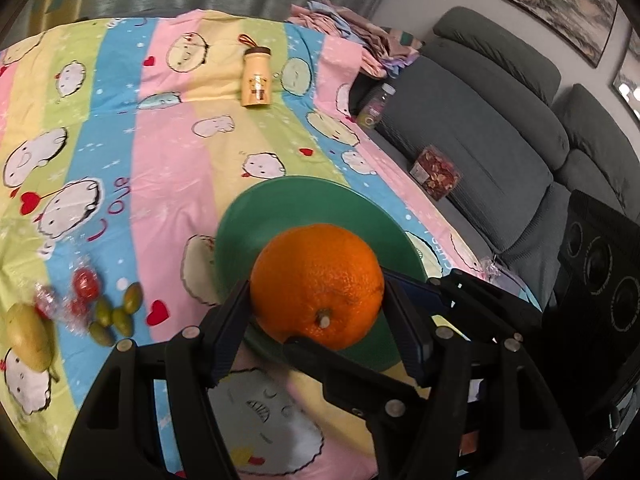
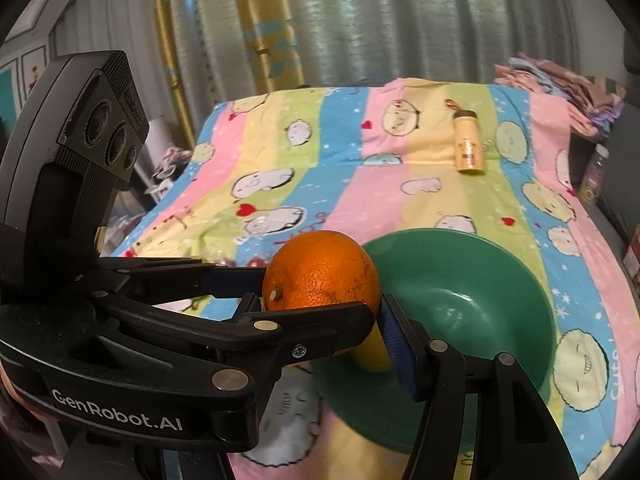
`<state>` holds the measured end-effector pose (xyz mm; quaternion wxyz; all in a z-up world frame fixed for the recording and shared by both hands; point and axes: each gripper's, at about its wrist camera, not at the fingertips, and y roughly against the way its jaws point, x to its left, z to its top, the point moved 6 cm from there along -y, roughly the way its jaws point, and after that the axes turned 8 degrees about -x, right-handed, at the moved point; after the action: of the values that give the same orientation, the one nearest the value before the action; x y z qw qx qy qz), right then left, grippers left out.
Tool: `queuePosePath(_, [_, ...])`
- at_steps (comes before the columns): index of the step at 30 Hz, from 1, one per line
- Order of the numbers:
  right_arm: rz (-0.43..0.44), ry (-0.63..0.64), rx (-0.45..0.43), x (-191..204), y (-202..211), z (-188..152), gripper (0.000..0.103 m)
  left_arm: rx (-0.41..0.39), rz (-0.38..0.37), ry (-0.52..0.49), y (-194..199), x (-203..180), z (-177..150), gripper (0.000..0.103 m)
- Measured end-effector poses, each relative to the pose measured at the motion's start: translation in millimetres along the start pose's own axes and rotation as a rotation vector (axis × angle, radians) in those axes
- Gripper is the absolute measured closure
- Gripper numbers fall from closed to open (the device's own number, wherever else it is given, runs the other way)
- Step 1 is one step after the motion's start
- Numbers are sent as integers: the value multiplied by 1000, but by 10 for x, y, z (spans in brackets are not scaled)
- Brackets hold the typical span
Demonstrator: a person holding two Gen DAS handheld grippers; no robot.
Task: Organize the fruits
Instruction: 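Carry the orange with the left tool over the green bowl, then lower the orange into the bowl and open the left tool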
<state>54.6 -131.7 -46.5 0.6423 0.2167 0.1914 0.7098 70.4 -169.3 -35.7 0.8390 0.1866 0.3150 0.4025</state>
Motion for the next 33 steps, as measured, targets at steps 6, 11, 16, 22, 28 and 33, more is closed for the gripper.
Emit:
queuePosePath(6, [-27, -34, 5, -221, -20, -38, 41, 33, -15, -15, -229, -80, 11, 37])
queuePosePath(11, [-38, -55, 22, -353, -65, -82, 41, 58, -21, -18, -375, -101, -7, 37])
queuePosePath(16, [-43, -70, 40, -419, -114, -130, 41, 80, -20, -16, -476, -101, -20, 37])
queuePosePath(22, [-44, -85, 59, -467, -164, -183, 41, 101, -17, -11, -544, -85, -49, 37])
queuePosePath(28, [-43, -99, 74, -500, -191, -211, 41, 118, -14, -6, -589, -68, -68, 37])
queuePosePath(33, [-34, -108, 82, -493, -200, -220, 41, 119, -6, -4, -598, -49, -70, 36])
